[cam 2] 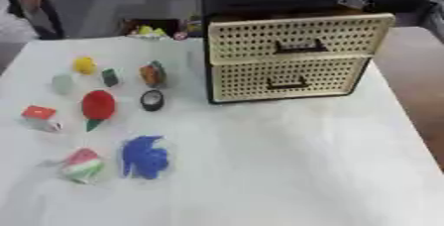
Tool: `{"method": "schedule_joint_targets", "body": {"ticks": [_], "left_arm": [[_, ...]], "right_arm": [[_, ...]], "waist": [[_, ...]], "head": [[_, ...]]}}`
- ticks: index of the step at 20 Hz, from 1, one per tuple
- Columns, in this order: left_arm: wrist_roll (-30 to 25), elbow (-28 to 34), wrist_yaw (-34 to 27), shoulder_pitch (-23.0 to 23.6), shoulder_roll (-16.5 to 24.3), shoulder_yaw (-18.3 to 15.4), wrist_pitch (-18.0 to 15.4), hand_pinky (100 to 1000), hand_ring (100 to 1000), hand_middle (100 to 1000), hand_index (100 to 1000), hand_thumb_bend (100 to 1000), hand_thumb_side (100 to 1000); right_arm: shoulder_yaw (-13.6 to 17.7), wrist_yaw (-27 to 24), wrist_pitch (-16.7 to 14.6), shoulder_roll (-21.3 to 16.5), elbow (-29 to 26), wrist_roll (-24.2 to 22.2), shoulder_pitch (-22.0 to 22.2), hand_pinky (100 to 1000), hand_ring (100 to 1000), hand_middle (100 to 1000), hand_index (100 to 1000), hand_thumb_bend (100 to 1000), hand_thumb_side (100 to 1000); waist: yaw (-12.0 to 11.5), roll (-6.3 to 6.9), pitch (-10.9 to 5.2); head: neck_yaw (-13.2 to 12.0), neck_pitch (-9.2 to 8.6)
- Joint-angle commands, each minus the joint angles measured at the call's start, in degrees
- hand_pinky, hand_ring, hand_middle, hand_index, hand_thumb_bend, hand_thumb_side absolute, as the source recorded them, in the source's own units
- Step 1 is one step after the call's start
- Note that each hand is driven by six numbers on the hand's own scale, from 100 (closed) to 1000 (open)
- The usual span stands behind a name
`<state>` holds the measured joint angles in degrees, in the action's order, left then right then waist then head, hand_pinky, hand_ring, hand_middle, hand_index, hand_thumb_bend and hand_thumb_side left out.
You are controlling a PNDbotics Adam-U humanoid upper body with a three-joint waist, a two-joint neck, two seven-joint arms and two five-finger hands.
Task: Pick up objects from table and place into drawer.
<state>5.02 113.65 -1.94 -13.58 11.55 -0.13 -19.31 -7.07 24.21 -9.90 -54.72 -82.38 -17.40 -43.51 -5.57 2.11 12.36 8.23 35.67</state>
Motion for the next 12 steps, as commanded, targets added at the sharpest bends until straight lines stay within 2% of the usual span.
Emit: {"method": "schedule_joint_targets", "body": {"ticks": [1,7,12], "left_arm": [[0.01,0.94,0.13,-0.49,1.42,0.01,0.00,527,625,627,718,100,1000],[0.12,0.94,0.11,-0.47,1.69,-0.12,0.11,527,625,627,719,100,1000],[0.28,0.94,-0.01,-0.61,1.96,-0.26,0.23,528,626,628,719,100,1000]], "right_arm": [[-0.20,-1.49,-0.25,-1.49,1.78,-3.29,-2.45,100,100,100,820,675,1000],[-0.71,-3.79,-0.41,-1.12,2.98,-7.63,-4.96,100,100,100,825,698,1000],[-0.66,-6.88,-0.49,-2.28,0.80,-9.31,-4.15,100,100,100,828,724,1000]], "waist": [[0.16,-0.26,-1.19],[0.50,-0.46,-1.48],[0.88,-0.77,-1.80]], "head": [[0.11,0.30],[-0.28,0.63],[-0.62,0.32]]}}
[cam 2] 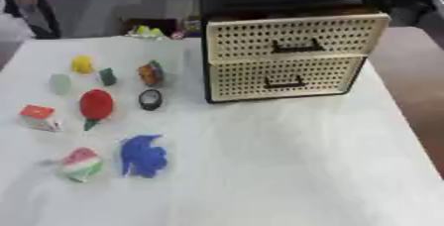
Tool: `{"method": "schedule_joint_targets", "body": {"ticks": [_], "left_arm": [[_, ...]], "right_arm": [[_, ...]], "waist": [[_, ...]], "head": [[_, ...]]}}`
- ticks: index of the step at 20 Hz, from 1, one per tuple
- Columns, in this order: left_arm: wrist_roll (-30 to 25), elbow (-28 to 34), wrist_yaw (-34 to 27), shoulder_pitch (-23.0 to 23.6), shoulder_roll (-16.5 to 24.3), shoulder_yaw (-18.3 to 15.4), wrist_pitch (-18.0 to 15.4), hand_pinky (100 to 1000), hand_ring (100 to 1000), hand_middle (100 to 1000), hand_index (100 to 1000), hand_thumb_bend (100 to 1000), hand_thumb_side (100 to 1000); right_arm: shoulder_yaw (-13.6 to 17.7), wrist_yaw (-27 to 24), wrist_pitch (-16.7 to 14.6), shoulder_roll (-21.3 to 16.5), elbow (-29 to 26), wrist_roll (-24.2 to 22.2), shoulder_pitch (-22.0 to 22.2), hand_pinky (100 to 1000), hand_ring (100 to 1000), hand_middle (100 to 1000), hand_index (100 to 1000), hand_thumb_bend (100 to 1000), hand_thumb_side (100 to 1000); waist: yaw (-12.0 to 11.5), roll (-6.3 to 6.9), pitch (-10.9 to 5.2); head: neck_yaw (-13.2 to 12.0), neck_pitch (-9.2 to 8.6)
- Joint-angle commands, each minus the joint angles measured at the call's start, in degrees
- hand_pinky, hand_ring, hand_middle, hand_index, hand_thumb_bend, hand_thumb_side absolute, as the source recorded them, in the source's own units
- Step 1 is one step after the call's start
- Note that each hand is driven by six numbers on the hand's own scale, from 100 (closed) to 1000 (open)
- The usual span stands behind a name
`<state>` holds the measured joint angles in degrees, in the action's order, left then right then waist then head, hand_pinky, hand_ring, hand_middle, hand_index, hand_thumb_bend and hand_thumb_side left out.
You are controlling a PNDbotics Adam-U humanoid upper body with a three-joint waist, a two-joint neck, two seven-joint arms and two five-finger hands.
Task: Pick up objects from table and place into drawer.
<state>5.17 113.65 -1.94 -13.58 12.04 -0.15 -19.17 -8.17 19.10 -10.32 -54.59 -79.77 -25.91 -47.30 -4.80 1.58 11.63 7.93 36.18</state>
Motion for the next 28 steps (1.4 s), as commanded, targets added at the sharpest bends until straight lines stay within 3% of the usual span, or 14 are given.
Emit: {"method": "schedule_joint_targets", "body": {"ticks": [1,4,5,6,16,22,28], "left_arm": [[0.14,0.94,-0.04,-0.64,1.51,-0.24,0.12,528,626,628,719,100,1000],[0.21,0.94,-0.18,-0.76,1.65,-0.29,0.13,528,626,628,720,100,1000],[0.23,0.94,-0.23,-0.80,1.70,-0.30,0.12,528,626,628,720,100,1000],[0.25,0.94,-0.27,-0.82,1.72,-0.30,0.11,528,626,628,720,100,1000],[0.18,0.94,-0.53,-1.08,1.77,-0.24,0.01,528,626,629,720,100,1000],[0.01,0.94,-0.62,-1.14,1.65,-0.15,0.08,528,626,629,719,100,1000],[-0.17,0.94,-0.64,-1.13,1.49,-0.06,0.10,527,626,629,718,100,1000]], "right_arm": [[0.32,-2.41,-0.04,-2.92,-2.64,-1.05,0.34,100,100,100,831,745,1000],[-0.01,-3.74,0.27,-4.70,-5.67,-1.13,3.07,100,100,100,833,766,1000],[-0.02,-4.14,0.45,-5.19,-6.76,-0.95,4.01,100,100,100,833,817,1000],[0.00,-4.59,0.71,-5.60,-7.77,-0.76,4.83,100,100,100,833,763,1000],[-0.82,-8.58,4.11,-8.70,-16.48,-0.19,12.13,100,100,100,836,770,1000],[-2.00,-9.57,6.53,-9.05,-19.14,-1.37,14.29,100,100,100,844,776,1000],[-2.88,-10.25,8.15,-8.06,-18.24,-3.53,14.06,100,100,100,846,756,1000]], "waist": [[0.16,-0.28,-1.12],[0.28,-0.38,-1.27],[0.29,-0.39,-1.30],[0.29,-0.39,-1.33],[0.24,-0.36,-1.22],[-0.05,-0.37,-1.12],[-0.34,-0.29,-1.03]], "head": [[-0.42,-0.35],[-0.56,-0.72],[-0.56,-0.85],[-0.55,-0.94],[-0.18,-1.58],[0.02,-1.74],[0.34,-1.64]]}}
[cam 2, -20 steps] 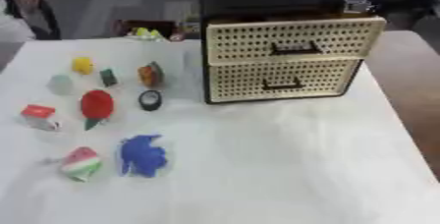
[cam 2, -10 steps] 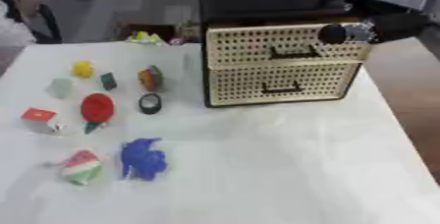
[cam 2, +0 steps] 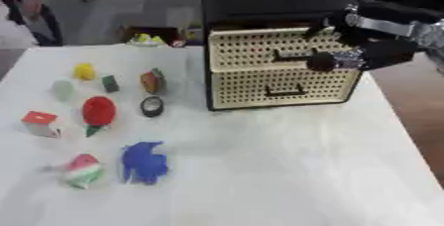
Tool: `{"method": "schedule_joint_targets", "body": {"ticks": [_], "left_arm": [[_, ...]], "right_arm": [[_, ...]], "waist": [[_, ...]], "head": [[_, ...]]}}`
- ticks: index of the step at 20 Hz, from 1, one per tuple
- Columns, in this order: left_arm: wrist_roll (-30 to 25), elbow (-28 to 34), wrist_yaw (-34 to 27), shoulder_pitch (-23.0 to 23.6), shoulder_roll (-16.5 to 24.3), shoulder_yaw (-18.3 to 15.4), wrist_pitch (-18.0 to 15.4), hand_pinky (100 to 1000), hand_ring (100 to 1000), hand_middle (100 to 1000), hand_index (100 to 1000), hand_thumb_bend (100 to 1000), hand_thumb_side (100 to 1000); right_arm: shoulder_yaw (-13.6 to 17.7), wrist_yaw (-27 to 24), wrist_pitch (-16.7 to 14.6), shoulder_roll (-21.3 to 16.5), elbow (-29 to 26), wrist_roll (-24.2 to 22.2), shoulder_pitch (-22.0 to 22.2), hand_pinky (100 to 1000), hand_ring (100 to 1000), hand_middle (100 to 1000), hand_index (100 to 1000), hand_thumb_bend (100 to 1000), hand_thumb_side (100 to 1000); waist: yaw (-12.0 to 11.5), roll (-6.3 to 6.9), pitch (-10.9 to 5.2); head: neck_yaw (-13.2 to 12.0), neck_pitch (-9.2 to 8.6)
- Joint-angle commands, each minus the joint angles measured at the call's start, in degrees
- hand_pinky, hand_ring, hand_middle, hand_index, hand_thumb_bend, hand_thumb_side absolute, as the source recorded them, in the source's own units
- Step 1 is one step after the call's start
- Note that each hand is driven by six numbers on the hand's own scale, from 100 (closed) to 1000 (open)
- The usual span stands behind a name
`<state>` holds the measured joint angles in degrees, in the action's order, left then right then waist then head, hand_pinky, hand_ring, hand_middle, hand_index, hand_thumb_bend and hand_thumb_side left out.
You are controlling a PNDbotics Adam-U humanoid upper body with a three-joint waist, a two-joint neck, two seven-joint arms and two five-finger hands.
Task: Pick up objects from table and place into drawer.
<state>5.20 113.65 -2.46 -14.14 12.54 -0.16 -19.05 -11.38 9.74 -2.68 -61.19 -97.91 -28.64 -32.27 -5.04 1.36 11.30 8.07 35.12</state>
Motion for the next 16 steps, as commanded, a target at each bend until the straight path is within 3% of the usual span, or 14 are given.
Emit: {"method": "schedule_joint_targets", "body": {"ticks": [1,16], "left_arm": [[-0.23,0.94,-0.11,-0.55,0.95,-0.04,-0.01,527,626,629,718,100,1000],[-0.72,0.94,0.09,-0.45,0.43,0.23,-0.02,525,624,628,717,100,1000]], "right_arm": [[0.22,-1.16,0.75,-1.20,0.11,-1.13,-1.10,100,100,100,847,748,1000],[-1.92,0.59,2.05,1.52,4.49,-4.65,-3.78,100,100,100,863,772,1000]], "waist": [[-0.15,-0.05,-0.66],[-1.05,0.24,-0.07]], "head": [[0.25,-0.54],[0.83,-0.23]]}}
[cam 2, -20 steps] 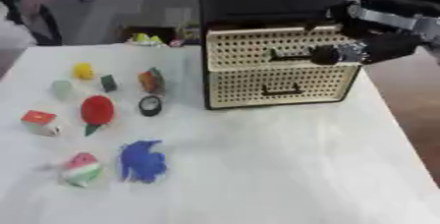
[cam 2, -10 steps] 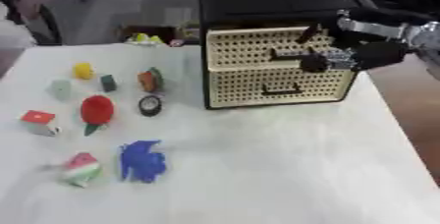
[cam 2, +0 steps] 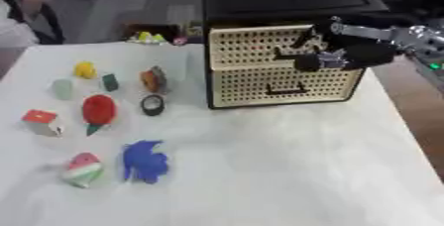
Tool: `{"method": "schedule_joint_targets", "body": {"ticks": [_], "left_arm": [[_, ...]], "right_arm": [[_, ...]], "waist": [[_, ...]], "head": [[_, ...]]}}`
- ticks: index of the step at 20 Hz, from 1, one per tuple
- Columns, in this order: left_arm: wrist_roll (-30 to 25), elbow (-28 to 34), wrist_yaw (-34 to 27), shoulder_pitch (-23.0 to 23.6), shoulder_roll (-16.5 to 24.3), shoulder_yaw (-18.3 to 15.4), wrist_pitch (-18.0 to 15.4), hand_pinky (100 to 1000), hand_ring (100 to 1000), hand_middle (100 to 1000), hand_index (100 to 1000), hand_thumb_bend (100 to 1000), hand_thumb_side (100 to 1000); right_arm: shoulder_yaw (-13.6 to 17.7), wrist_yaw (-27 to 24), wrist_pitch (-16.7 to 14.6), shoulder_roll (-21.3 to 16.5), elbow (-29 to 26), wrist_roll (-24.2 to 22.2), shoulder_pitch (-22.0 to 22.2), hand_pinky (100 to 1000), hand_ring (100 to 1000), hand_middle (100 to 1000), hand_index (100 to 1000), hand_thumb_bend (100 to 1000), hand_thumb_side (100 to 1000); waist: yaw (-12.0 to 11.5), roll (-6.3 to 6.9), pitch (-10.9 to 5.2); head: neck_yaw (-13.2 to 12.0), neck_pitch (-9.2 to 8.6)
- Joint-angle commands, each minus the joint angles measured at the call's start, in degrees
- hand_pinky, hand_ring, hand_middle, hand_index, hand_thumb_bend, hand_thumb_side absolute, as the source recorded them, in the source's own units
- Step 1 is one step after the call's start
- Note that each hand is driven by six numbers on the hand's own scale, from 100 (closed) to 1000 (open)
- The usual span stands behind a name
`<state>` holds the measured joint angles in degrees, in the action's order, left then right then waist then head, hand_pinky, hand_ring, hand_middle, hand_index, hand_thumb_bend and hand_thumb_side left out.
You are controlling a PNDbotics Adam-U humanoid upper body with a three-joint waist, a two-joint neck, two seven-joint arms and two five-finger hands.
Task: Pick up objects from table and place into drawer.
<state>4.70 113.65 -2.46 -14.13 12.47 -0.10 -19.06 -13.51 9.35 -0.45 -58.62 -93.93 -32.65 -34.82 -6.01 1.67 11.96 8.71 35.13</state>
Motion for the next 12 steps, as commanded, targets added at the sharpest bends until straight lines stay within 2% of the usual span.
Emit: {"method": "schedule_joint_targets", "body": {"ticks": [1,12], "left_arm": [[-0.25,0.94,0.10,-0.46,0.48,0.18,0.01,525,624,628,717,100,1000],[-0.48,0.94,0.21,-0.38,0.33,0.29,0.06,524,622,626,714,100,1000]], "right_arm": [[0.02,1.46,-0.27,-0.99,0.77,-0.81,-1.46,100,100,100,862,777,1000],[-0.65,5.36,-1.11,-0.45,3.63,-0.30,-3.01,100,100,100,858,809,1000]], "waist": [[-0.10,-0.08,-0.71],[-0.29,-0.12,-0.47]], "head": [[0.23,-0.27],[0.50,-0.79]]}}
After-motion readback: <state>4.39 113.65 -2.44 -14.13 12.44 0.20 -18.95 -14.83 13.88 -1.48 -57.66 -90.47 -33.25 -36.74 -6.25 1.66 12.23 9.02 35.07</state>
